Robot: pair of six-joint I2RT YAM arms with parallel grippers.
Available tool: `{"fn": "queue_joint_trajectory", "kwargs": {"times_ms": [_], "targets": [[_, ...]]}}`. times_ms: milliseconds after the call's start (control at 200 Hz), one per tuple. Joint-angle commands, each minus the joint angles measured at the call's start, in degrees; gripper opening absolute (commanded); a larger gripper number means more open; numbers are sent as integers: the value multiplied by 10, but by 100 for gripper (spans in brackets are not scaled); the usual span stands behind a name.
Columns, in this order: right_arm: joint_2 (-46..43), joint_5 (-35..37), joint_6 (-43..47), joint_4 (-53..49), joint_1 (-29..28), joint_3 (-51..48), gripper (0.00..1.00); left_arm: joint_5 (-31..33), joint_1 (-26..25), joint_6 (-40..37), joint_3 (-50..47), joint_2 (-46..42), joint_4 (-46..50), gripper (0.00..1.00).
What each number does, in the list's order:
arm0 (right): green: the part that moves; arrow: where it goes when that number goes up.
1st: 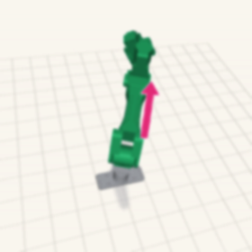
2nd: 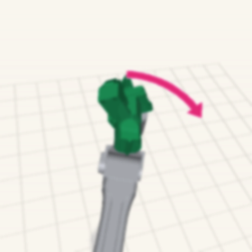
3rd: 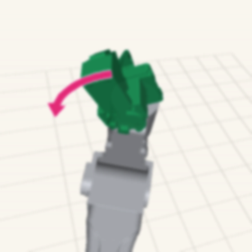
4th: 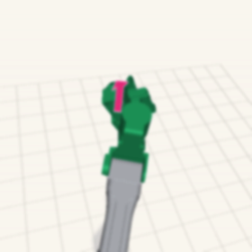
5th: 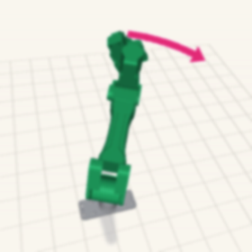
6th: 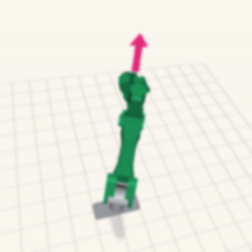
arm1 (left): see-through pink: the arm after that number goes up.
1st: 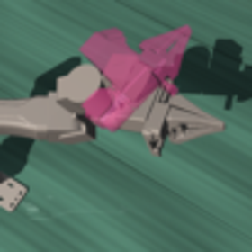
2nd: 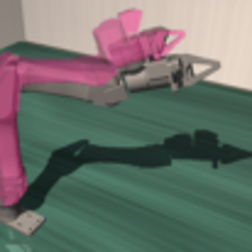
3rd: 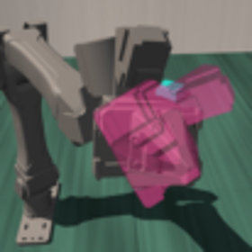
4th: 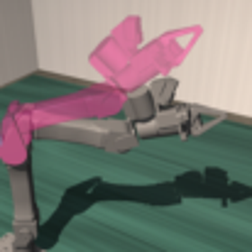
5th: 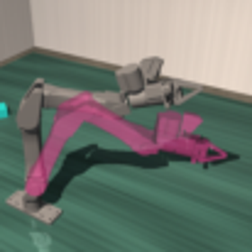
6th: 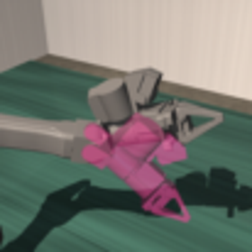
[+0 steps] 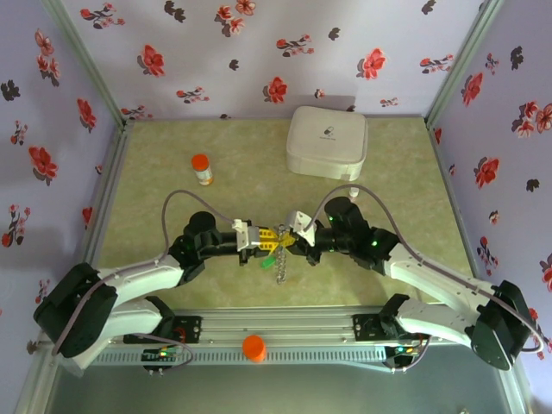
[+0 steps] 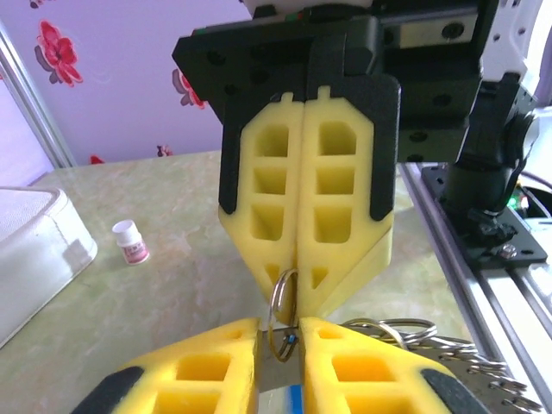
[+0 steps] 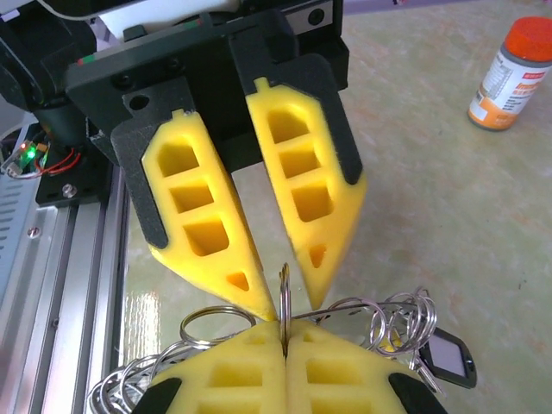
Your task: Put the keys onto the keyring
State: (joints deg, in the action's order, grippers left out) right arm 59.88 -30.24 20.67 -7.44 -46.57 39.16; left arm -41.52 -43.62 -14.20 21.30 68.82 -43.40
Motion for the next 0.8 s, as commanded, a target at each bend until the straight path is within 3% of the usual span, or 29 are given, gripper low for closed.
{"fn": "queue_joint_trajectory", "kwargs": {"times_ms": [0,165,375,695,795], "targets": [[7,16,46,-59,-9,45,0,10,-5,-39,25,-24,72,24],[35,44,99,-145,-23,90,0,14,-14,-96,63,-34,185,24],[72,74,144,-212,-39,140,0,14,-24,-130,91,-28,244,21],[80,88,136,-194,-52,142,0,12,-29,-142,107,-17,257,1],[50,92,110,-149,-48,106,14,13,-29,-140,101,-22,256,0]]}}
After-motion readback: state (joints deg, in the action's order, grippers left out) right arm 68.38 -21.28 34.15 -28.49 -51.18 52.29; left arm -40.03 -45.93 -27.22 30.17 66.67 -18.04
